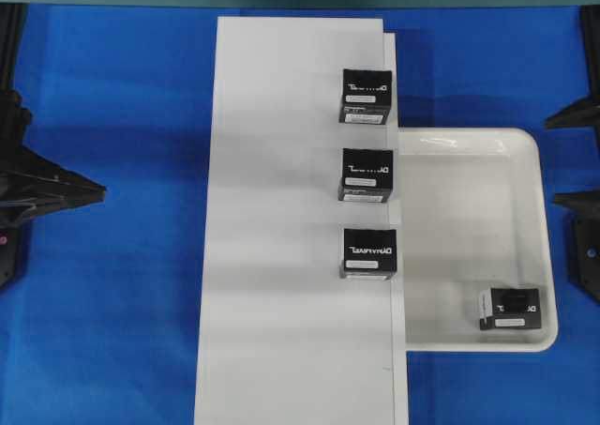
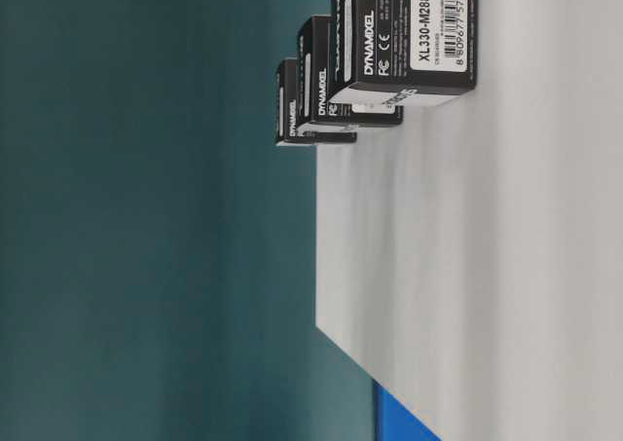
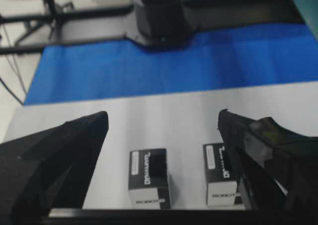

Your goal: Place the box from the white plastic tray onto the white base.

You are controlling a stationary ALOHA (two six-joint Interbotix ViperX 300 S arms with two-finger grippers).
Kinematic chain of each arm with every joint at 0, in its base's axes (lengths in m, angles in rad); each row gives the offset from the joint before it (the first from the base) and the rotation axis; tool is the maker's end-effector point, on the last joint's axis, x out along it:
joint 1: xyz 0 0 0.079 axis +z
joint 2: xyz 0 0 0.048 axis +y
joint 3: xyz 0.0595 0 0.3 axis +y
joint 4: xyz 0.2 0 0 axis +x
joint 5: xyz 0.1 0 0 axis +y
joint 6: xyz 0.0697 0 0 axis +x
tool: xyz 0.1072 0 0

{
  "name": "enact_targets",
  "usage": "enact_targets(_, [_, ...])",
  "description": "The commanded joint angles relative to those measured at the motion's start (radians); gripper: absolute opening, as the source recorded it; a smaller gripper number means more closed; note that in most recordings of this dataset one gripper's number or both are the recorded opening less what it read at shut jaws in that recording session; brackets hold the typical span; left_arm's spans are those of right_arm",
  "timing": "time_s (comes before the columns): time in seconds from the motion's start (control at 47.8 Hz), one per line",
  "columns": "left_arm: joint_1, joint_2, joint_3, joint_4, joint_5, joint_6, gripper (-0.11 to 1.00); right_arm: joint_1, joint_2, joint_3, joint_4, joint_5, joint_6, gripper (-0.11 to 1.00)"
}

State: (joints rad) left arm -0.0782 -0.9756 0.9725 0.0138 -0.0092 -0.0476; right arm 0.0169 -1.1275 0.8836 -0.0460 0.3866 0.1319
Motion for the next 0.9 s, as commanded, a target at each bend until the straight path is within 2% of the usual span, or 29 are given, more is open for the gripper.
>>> enact_targets(0.0, [0.002, 0.003, -0.029, 0.003, -0.011, -0.003, -0.07, -0.002, -0.044, 0.015, 0.0, -0.015, 0.002, 0.97])
enact_targets(0.293, [-0.005, 0.0, -0.029, 0.002, -0.028, -0.003, -0.07, -0.002, -0.098, 0.069, 0.002, -0.014, 0.002, 0.97])
enact_targets(0.878, [-0.005, -0.003, -0.025, 0.002, -0.028, -0.012, -0.07, -0.002, -0.1, 0.074, 0.002, -0.009, 0.002, 0.97])
